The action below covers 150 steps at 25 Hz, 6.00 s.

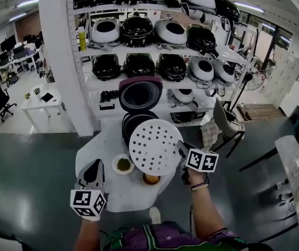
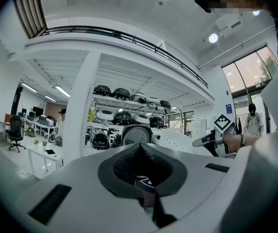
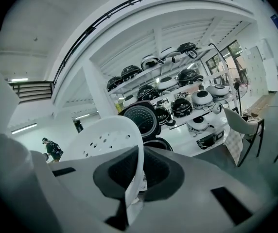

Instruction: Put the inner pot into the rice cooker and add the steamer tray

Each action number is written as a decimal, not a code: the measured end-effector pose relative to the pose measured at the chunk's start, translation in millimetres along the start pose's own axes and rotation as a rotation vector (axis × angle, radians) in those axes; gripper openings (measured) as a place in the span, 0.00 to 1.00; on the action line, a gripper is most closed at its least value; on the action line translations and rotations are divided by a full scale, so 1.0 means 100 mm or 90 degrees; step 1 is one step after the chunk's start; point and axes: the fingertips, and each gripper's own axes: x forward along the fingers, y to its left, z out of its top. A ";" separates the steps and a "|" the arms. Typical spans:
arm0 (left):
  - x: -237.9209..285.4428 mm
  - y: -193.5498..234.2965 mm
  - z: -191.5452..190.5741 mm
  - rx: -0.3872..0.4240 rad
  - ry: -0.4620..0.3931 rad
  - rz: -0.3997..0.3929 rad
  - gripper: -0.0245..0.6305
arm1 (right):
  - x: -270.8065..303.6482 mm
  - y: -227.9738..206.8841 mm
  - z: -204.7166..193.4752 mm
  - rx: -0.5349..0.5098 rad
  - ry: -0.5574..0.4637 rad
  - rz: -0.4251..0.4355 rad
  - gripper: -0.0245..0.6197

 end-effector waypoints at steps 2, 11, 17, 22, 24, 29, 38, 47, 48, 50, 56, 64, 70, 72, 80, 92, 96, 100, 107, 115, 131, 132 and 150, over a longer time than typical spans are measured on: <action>0.16 -0.01 0.05 -0.001 -0.004 0.006 0.07 | 0.11 -0.10 0.13 -0.005 0.003 0.002 0.08; 0.78 -0.04 0.10 0.022 -0.011 0.042 0.07 | 0.74 -0.53 0.41 -0.013 0.031 0.014 0.08; 1.08 -0.03 -0.04 0.025 0.008 0.065 0.07 | 1.18 -0.77 0.40 -0.020 0.066 0.025 0.08; 1.35 0.06 -0.13 0.019 0.017 0.096 0.07 | 1.58 -1.00 0.35 -0.018 0.100 0.030 0.08; 1.43 0.06 -0.18 0.020 0.019 0.106 0.07 | 1.74 -1.07 0.31 -0.020 0.116 0.033 0.08; 1.50 0.18 -0.30 0.022 0.035 0.154 0.07 | 2.13 -1.21 0.25 -0.028 0.157 0.043 0.08; 1.48 0.37 -0.51 -0.004 0.054 0.216 0.07 | 2.74 -1.37 0.07 -0.027 0.219 0.036 0.08; 1.55 0.39 -0.57 0.003 0.068 0.234 0.07 | 3.12 -1.45 -0.05 -0.044 0.263 0.019 0.08; 1.55 0.39 -0.57 0.003 0.068 0.235 0.07 | 3.15 -1.43 -0.05 -0.050 0.263 0.019 0.08; 1.56 0.40 -0.56 -0.003 0.064 0.235 0.07 | 3.17 -1.38 -0.05 -0.065 0.264 0.021 0.08; 1.53 0.42 -0.54 -0.002 0.061 0.242 0.07 | 3.24 -1.23 -0.16 -0.099 0.280 0.025 0.08; 1.53 0.36 -0.59 0.004 0.079 0.239 0.07 | 3.28 -1.22 -0.29 -0.120 0.295 0.026 0.10; 1.46 0.31 -0.54 0.021 0.083 0.239 0.07 | 3.20 -1.23 -0.29 -0.132 0.292 0.026 0.14; 1.42 0.29 -0.51 0.027 0.082 0.238 0.07 | 3.15 -1.21 -0.30 -0.129 0.289 0.030 0.16; 1.38 0.16 -0.44 0.051 0.079 0.224 0.07 | 2.93 -1.35 -0.28 -0.114 0.265 0.024 0.18; 1.15 0.13 -0.31 0.049 0.064 0.204 0.07 | 2.45 -1.38 -0.24 -0.096 0.239 0.008 0.18; 1.06 0.18 -0.29 0.053 0.060 0.186 0.07 | 2.27 -1.29 -0.26 -0.096 0.231 0.006 0.18; 0.93 0.25 -0.21 0.048 0.057 0.171 0.07 | 1.99 -1.13 -0.25 -0.108 0.214 0.005 0.18; 0.55 0.41 -0.10 0.031 0.044 0.159 0.07 | 1.57 -0.85 -0.19 -0.125 0.169 -0.007 0.18; 0.14 0.51 -0.09 0.012 0.050 0.136 0.07 | 1.04 -0.51 -0.25 -0.140 0.076 -0.026 0.18; -0.76 0.62 -0.10 0.000 0.034 0.097 0.07 | -0.38 0.47 -0.69 -0.196 -0.085 -0.028 0.16; -0.79 0.62 -0.11 0.002 0.037 0.085 0.07 | -0.45 0.55 -0.72 -0.202 -0.089 -0.024 0.16; -1.15 0.58 0.14 -0.002 -0.005 0.008 0.07 | -1.47 1.42 -0.09 -0.240 -0.282 0.014 0.08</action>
